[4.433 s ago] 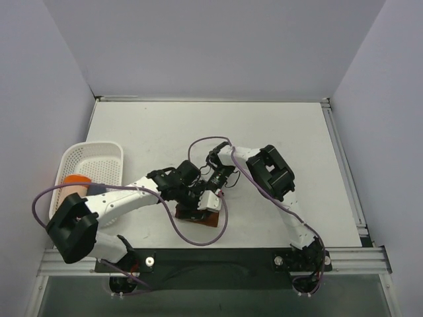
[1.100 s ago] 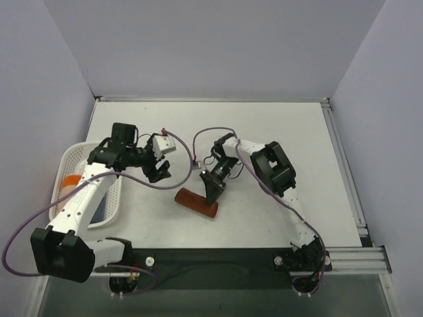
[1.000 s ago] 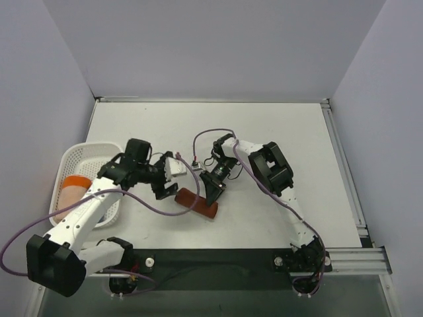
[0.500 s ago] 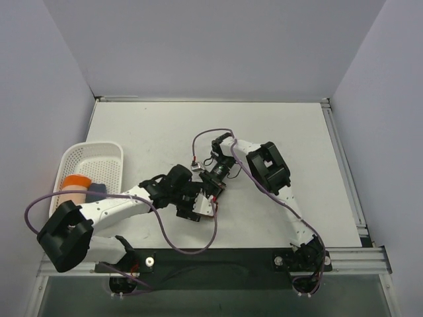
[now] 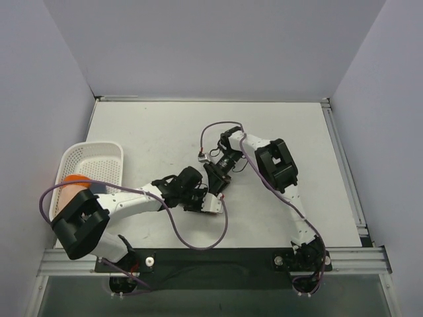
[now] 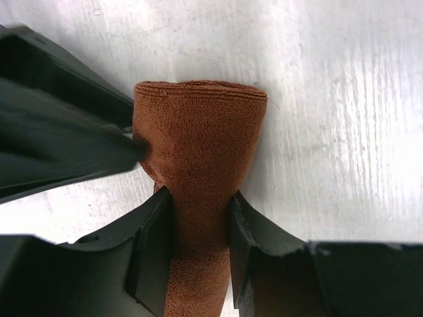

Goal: Roll the towels
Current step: Roll the towel

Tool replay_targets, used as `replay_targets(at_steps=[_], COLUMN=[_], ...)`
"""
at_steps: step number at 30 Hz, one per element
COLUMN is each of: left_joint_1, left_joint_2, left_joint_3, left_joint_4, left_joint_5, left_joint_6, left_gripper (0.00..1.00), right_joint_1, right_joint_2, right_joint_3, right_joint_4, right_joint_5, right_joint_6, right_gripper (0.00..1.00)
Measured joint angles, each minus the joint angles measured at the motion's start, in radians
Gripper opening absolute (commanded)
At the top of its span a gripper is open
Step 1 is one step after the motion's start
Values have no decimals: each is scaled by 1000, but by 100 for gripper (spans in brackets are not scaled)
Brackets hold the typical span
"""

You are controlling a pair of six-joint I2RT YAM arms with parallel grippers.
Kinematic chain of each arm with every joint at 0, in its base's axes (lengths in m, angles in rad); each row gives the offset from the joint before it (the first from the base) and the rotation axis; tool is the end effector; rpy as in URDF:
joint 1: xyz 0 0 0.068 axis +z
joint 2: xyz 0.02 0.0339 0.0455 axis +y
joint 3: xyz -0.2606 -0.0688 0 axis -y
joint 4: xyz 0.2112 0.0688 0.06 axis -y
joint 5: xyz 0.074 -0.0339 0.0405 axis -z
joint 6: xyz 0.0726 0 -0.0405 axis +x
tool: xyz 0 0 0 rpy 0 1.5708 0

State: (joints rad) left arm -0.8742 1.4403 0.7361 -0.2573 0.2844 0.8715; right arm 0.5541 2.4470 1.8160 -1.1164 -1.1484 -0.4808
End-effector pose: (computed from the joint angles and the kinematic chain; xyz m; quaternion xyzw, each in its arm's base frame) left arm 0.1564 -0.2187 0.1630 0.7508 0.5743 -0.1356 0.2967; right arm 0.3120 0.2710 0.1020 0.3721 -0.7506 -0.5380 0.0938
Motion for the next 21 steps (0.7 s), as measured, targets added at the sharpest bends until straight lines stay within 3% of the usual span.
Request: replay_targets(at_steps=[3,10,14,21], left_joint_1=[1,42,97,151], left_joint_2=[31,112,169,218], left_joint_3=[28,114,179,233], left_joint_4=[3,-13,-39,-65], left_joint_5=[-1,28,86,142], left_joint_6=[-50,-127,-172,-237], left_gripper=[34,37,40,43], right_joint_1=[-71,-267,-238,-191], right_joint_2=[-50,-343,-455,-452], right_joint_3=[-6,-269,-403,-490], right_joint_4=[47,244,359,478], right_joint_5=[8,-8,-8,-6], right_joint_6=[49,215,298,349], right_gripper=[58,55,51,48])
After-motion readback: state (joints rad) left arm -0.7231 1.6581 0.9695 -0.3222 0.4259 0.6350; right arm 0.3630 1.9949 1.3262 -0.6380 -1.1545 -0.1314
